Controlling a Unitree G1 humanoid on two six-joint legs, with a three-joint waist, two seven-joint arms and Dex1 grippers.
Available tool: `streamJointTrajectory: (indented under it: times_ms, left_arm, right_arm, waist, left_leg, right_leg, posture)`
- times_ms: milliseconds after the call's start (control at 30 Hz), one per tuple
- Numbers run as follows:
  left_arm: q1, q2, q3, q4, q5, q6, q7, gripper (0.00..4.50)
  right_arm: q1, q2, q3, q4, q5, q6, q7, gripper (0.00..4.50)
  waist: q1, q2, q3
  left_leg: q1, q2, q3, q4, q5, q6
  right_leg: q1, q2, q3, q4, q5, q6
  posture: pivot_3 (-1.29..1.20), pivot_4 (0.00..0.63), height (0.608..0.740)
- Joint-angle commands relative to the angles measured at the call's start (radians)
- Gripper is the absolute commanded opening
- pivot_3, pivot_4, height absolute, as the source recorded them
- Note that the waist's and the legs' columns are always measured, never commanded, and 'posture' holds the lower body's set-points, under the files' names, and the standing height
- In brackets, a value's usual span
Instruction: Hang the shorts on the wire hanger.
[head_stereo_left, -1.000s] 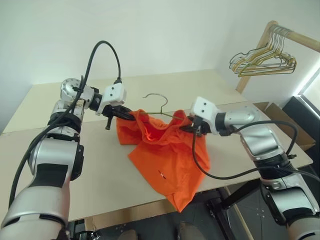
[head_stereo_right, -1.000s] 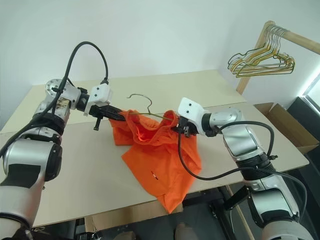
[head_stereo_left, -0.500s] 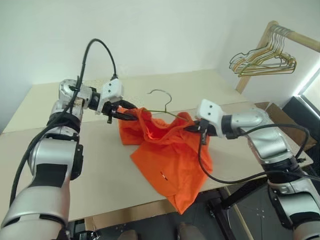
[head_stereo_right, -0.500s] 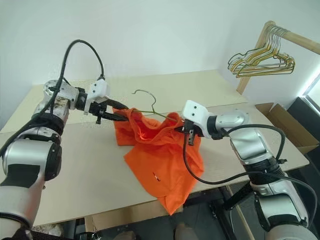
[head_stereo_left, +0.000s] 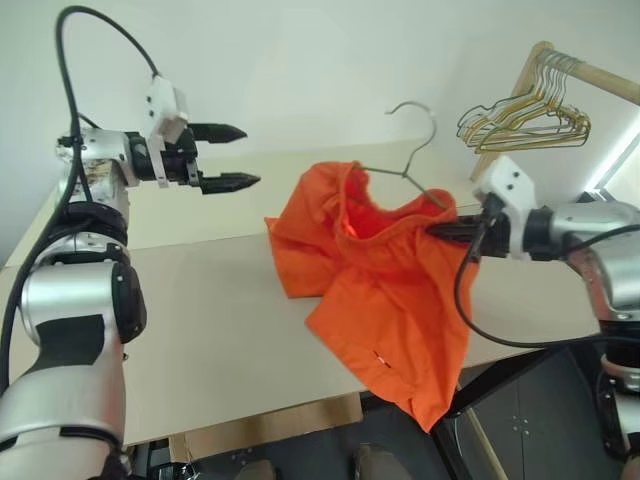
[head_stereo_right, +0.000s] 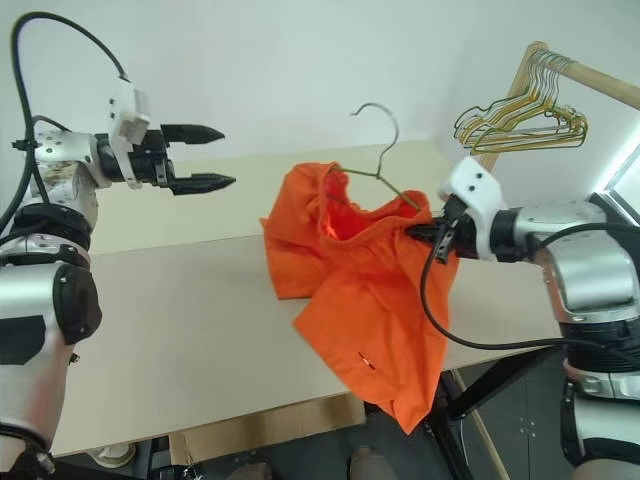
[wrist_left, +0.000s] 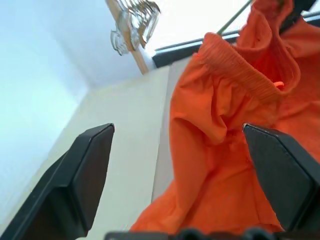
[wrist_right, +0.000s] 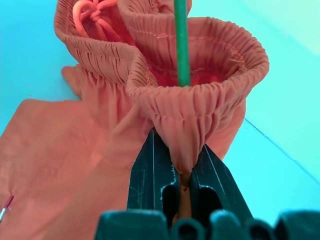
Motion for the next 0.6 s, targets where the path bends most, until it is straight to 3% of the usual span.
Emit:
streamJointTrajectory:
  times_ms: [33,333,600]
  left_arm:
    - [0.013,-0.021,0.064,-0.163,-0.128,0.148,-0.051,4.47]
    - [0.313,-0.114,0.117,-0.75,-0.358,0.431,0.084,4.47]
    - [0.503,-0.188,0.139,-1.004,-0.493,0.542,0.249,4.47]
  right_arm:
    - [-0.047,-0.032,-0.112,-0.037,0.018,0.227,-0.131,0.0]
    - [-0.14,0.003,-0.31,-0.053,-0.075,0.7,-0.499,0.0]
    - [-0.264,0.186,-0.442,-0.007,-0.315,0.807,-0.884,0.0]
  waist:
    - [-0.001,0.0,0.0]
    - [-0.022,0.005,-0.003]
    - [-0.055,0.01,-0.005]
  left_leg:
    - [-0.001,0.0,0.0,0.0,0.0,0.0]
    - [0.0,0.0,-0.004,-0.001,0.0,0.0]
    - [0.003,0.0,-0.003,-0.001,0.0,0.0]
  right_leg:
    - [0.0,0.0,0.0,0.0,0.0,0.0]
    - [0.0,-0.001,0.002,0.001,0.0,0.0]
    - [0.0,-0.002,0.005,0.0,0.0,0.0]
  posture:
    - [-0.14,0.0,0.74]
    - [-0.18,0.0,0.74]
    - [-0.2,0.0,0.74]
